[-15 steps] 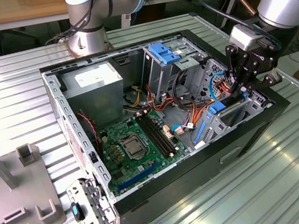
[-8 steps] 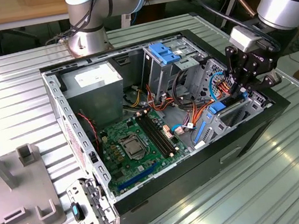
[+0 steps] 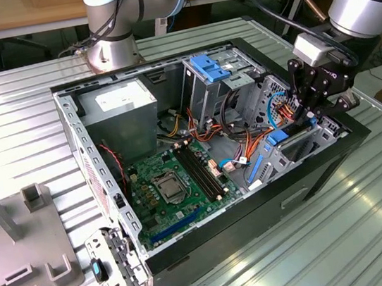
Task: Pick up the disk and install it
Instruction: 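Insert the first disk wire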
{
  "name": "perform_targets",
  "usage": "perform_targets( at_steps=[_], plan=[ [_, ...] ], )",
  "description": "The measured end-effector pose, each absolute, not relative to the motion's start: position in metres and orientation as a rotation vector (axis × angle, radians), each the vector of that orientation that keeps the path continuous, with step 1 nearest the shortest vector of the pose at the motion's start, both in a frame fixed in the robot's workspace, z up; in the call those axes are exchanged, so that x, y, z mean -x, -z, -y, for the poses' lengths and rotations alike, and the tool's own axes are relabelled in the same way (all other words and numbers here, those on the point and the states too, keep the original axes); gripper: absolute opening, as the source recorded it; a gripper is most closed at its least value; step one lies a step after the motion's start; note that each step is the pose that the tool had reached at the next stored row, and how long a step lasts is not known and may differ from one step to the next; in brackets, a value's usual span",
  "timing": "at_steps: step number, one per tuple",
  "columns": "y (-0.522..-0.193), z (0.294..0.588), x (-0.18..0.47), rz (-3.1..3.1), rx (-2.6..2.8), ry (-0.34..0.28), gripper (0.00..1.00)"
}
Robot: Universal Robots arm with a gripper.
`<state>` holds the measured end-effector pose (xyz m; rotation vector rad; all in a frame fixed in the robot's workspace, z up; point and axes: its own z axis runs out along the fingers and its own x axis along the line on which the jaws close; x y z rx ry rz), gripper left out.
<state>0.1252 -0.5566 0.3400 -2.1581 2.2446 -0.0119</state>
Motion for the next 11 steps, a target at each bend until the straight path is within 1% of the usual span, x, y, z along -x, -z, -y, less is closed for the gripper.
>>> perform_targets(
  at_steps=[8,9,11],
  plan=[
    [-0.3398,0.5566,-0.1252,-2.244,2.158,0.011,0.18],
    [-0.341,0.5566,-0.1252,-2.245,2.158,0.012,0.25],
    [-0.3438,0.5565,-0.1253,-2.244,2.158,0.012,0.25]
  ],
)
